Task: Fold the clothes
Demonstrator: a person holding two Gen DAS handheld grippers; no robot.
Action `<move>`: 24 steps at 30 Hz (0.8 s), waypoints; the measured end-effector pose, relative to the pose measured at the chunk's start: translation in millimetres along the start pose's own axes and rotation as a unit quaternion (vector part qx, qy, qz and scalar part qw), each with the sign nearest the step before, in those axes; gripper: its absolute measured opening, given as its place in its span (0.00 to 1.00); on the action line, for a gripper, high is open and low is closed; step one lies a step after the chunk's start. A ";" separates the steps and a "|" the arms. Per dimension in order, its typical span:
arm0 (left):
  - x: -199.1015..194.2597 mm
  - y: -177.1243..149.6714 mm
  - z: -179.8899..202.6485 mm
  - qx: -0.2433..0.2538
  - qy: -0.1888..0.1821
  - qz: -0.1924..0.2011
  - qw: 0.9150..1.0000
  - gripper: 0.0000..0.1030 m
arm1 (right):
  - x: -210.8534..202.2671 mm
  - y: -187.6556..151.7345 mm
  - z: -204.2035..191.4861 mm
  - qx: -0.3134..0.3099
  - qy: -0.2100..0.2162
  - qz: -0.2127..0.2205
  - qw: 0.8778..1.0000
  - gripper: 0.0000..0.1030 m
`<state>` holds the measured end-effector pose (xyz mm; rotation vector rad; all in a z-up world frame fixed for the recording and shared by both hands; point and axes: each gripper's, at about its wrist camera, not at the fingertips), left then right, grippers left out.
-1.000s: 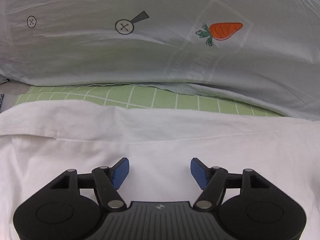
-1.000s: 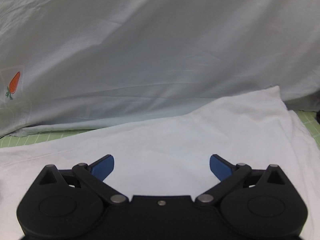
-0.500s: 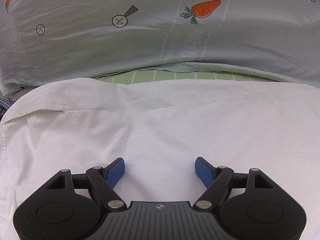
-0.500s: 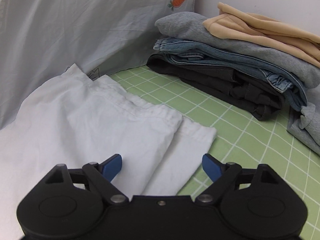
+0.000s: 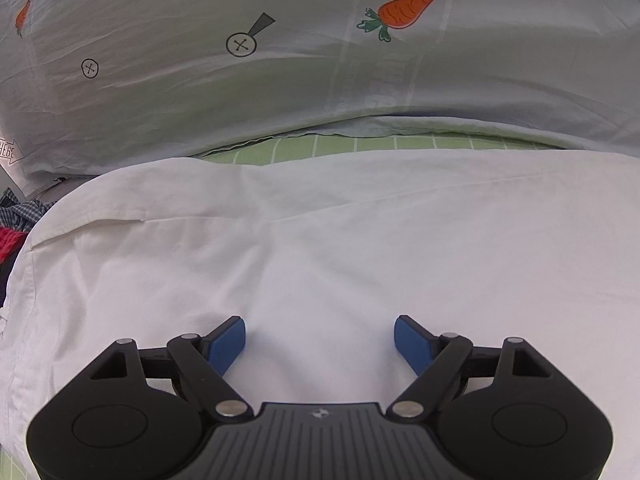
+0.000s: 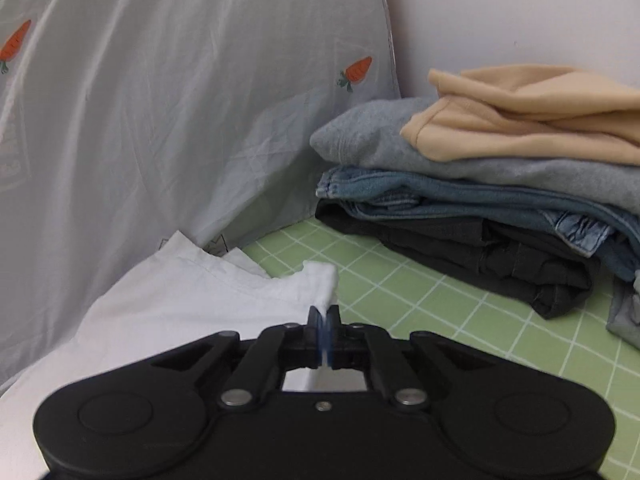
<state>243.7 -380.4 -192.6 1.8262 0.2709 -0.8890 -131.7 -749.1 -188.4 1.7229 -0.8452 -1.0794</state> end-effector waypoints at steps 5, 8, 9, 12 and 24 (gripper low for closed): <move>-10.5 -2.4 2.3 0.015 -0.017 0.000 1.000 0.80 | 0.0 -25.4 21.1 0.008 -0.040 -0.047 0.998 0.02; -15.1 -4.2 2.1 0.022 -0.025 -0.003 0.999 0.80 | 1.3 -43.8 34.5 0.012 -0.069 -0.080 0.994 0.03; -16.9 -5.4 1.1 0.024 -0.027 -0.003 0.999 0.80 | 1.7 -50.0 39.0 0.014 -0.078 -0.091 0.993 0.06; -19.9 -9.6 -5.5 0.019 -0.035 -0.008 0.999 0.80 | 1.1 -49.5 42.2 0.019 -0.093 -0.088 0.992 0.37; -25.8 -17.1 -12.9 0.009 -0.037 -0.017 0.999 0.81 | 18.5 -46.0 57.3 0.104 -0.075 -0.096 0.987 0.16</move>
Point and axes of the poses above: each gripper's, at about its wrist camera, not at the fingertips, and x roughly the way its jaws point, z to its right, y to its top, and after that the axes turned 11 degrees about z, right-handed
